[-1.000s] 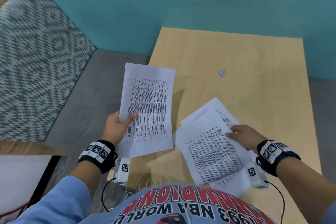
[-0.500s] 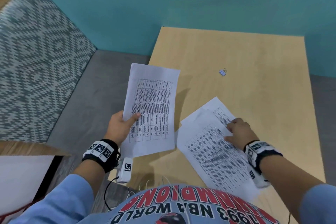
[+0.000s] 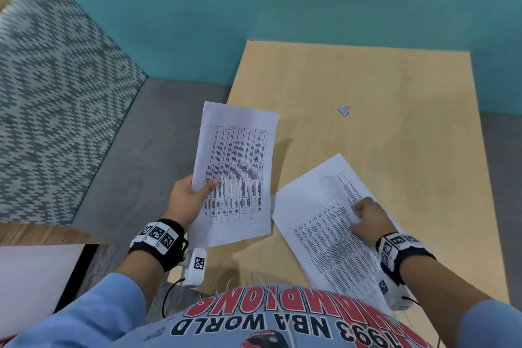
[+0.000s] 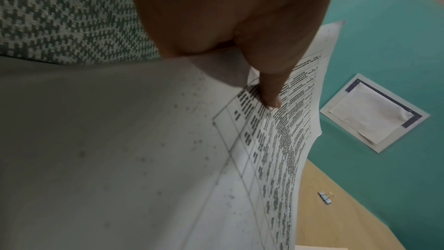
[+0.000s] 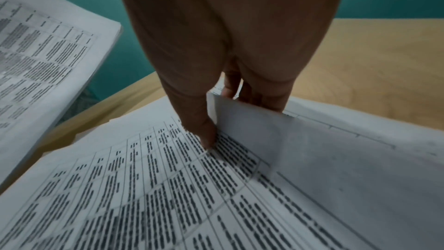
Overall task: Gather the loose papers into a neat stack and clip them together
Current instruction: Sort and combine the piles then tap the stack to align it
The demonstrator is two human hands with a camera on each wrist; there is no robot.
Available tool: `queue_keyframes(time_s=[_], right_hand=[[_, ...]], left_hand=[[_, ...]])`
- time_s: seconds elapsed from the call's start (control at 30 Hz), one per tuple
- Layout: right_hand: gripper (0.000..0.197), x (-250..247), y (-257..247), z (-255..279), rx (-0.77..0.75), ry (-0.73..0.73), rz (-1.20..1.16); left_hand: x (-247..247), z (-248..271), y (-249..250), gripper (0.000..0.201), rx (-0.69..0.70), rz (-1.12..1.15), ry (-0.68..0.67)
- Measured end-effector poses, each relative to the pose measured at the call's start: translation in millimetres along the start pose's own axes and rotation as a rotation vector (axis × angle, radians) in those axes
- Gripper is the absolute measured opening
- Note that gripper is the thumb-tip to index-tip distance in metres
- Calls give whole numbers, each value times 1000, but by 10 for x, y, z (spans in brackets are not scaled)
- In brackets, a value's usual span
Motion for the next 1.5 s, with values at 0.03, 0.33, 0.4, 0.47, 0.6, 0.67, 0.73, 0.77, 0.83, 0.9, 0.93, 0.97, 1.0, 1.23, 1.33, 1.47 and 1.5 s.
queue_keyframes(time_s=[0.03, 0.33, 0.4, 0.47, 0.6, 0.67, 0.73, 0.77, 0.83, 0.9, 0.93, 0.97, 1.0, 1.23, 1.33, 1.47, 1.5], right_hand=[[43, 3, 27, 29, 22, -18, -24], [24, -73, 288, 259, 6, -10, -165], [18, -84, 365, 282, 18, -7, -225], [36, -68, 442, 250, 18, -25, -342], [24, -156, 390, 213, -16, 3, -259], [18, -322, 375, 221, 3, 148, -163], [16, -420, 396, 210, 43, 239, -40], [19, -398, 415, 194, 70, 231, 9], [19, -337, 414, 167, 66, 216, 23], [23, -275, 372, 174, 30, 177, -38], [27, -226, 363, 166, 20, 146, -60], [29, -178, 359, 167, 23, 109, -75], [28, -141, 362, 175, 32, 78, -94], [42, -203, 390, 327, 38, 5, -346], [29, -384, 402, 373, -6, -65, -410], [27, -478, 250, 551, -135, -277, -547], [26, -449, 199, 591, -154, -307, -495]], left_hand=[[24, -17, 7, 44, 3, -1, -5], [195, -106, 89, 48, 24, 33, -54], [209, -98, 116, 40, 29, 33, -47], [200, -78, 135, 26, 32, 12, -31], [177, -41, 140, 16, 48, 4, -32], [149, -43, 130, 16, 47, 13, -34], [149, -24, 137, 23, 51, 9, -24], [144, -5, 140, 30, 56, 0, -19], [118, 15, 126, 37, 53, -2, -21], [81, 3, 65, 41, 38, 19, -29], [65, -1, 35, 46, 36, 42, -35], [55, 5, 21, 52, 33, 59, -39], [55, 18, 25, 55, 31, 66, -40], [33, 55, 56, 45, 46, 31, -32], [27, 59, 58, 50, 57, 33, -28], [32, 63, 64, 38, 46, 28, -15], [23, 76, 73, 34, 47, 11, -6]])
Point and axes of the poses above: each hand's wrist, its own z-axis away from the middle knuckle, its own x-axis out of the palm, y = z × x, the point moved 8 cm from there along -z, towards the middle knuckle, and after that the axes turned 12 degrees about -y, right-handed, at the moved point
